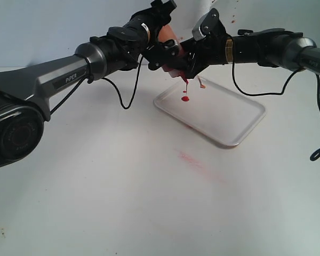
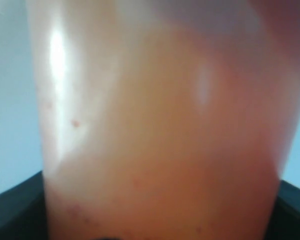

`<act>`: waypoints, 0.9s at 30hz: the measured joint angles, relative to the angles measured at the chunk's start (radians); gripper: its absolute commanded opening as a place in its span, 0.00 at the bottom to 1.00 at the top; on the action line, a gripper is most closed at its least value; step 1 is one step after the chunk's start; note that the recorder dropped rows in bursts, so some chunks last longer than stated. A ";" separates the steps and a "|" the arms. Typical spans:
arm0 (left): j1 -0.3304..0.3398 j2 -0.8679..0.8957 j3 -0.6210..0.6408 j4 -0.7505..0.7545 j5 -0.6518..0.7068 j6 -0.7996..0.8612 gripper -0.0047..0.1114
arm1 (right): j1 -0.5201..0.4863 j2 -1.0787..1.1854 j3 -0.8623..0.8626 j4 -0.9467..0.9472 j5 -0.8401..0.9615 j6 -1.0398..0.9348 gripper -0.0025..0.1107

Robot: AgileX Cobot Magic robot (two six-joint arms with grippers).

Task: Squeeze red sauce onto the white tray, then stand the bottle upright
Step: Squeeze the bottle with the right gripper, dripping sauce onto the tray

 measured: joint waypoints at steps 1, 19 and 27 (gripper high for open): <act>0.000 0.000 0.000 0.000 0.000 0.000 0.04 | 0.000 0.000 0.000 0.002 0.000 0.000 0.06; 0.000 0.008 -0.006 0.002 0.002 0.002 0.04 | 0.000 -0.005 0.000 0.022 -0.006 0.014 0.95; 0.000 0.008 -0.006 0.002 0.002 0.002 0.04 | 0.016 -0.005 0.000 0.011 0.014 0.016 0.86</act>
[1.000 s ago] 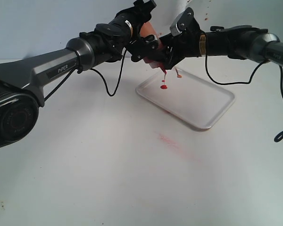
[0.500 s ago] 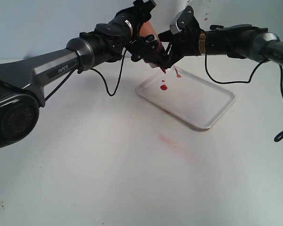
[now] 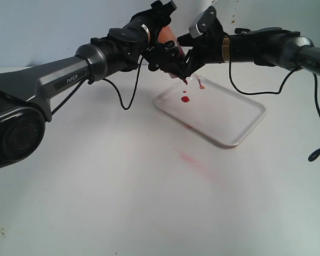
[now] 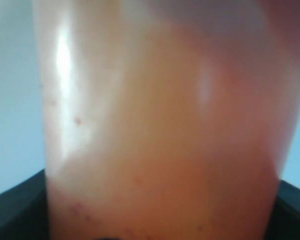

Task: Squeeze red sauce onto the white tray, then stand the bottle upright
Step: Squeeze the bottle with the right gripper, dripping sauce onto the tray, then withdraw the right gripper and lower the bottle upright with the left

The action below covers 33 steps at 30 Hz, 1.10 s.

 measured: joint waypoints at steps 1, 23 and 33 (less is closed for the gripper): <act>0.000 0.000 0.000 0.000 0.000 0.000 0.04 | 0.005 0.000 0.000 -0.011 0.010 0.002 0.76; 0.003 0.003 0.000 0.000 0.004 0.003 0.04 | 0.016 -0.001 -0.002 -0.039 0.080 0.025 0.51; 0.003 0.003 0.000 0.000 0.002 0.003 0.04 | -0.042 -0.010 -0.002 -0.041 -0.039 0.103 0.92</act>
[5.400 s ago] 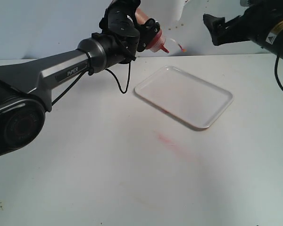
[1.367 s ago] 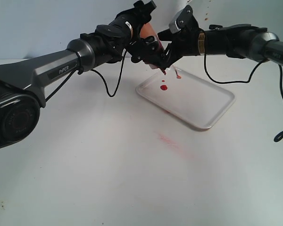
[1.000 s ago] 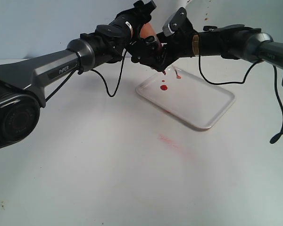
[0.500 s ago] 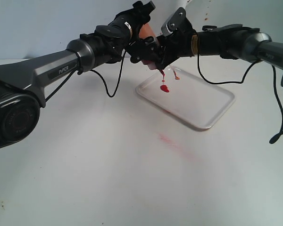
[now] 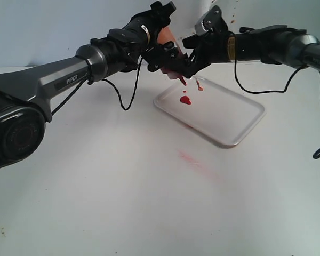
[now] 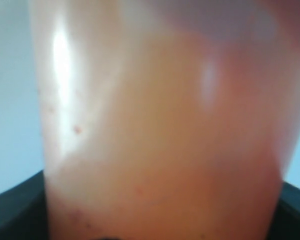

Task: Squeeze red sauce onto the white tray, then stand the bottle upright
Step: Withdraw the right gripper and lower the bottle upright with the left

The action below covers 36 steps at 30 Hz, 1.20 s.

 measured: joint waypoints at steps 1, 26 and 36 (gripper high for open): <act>0.000 0.000 0.000 0.000 0.000 0.000 0.04 | -0.015 -0.005 0.000 0.000 -0.016 0.015 0.91; 0.328 -0.791 1.714 -1.494 -1.472 -0.710 0.04 | -0.181 -0.887 1.805 1.399 -0.265 -1.188 0.02; 0.334 -0.789 1.714 -1.487 -1.472 -0.724 0.04 | -0.181 -0.839 1.805 1.399 -0.347 -1.188 0.02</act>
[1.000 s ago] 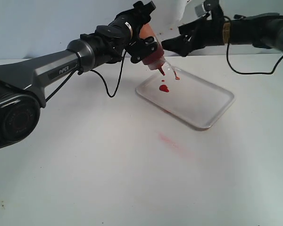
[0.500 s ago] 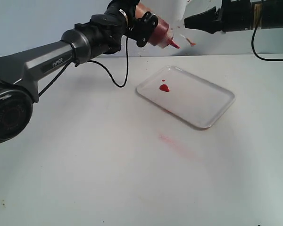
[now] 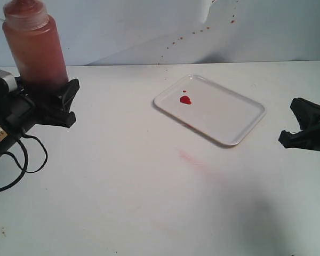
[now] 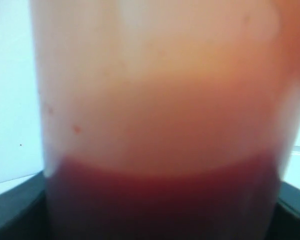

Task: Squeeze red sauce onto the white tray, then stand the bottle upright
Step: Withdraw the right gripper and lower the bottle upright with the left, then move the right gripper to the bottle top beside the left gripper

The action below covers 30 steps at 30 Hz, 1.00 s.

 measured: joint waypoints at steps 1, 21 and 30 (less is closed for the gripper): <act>0.000 0.000 0.000 0.000 0.000 -0.002 0.04 | 0.000 0.000 0.000 0.000 0.000 0.000 0.02; 0.000 0.025 -0.041 0.215 -0.005 -0.101 0.04 | 0.000 0.000 0.000 0.000 0.000 0.000 0.02; 0.000 0.190 -0.170 0.473 -0.007 -0.267 0.04 | 0.000 0.000 0.000 -0.009 -0.002 0.012 0.02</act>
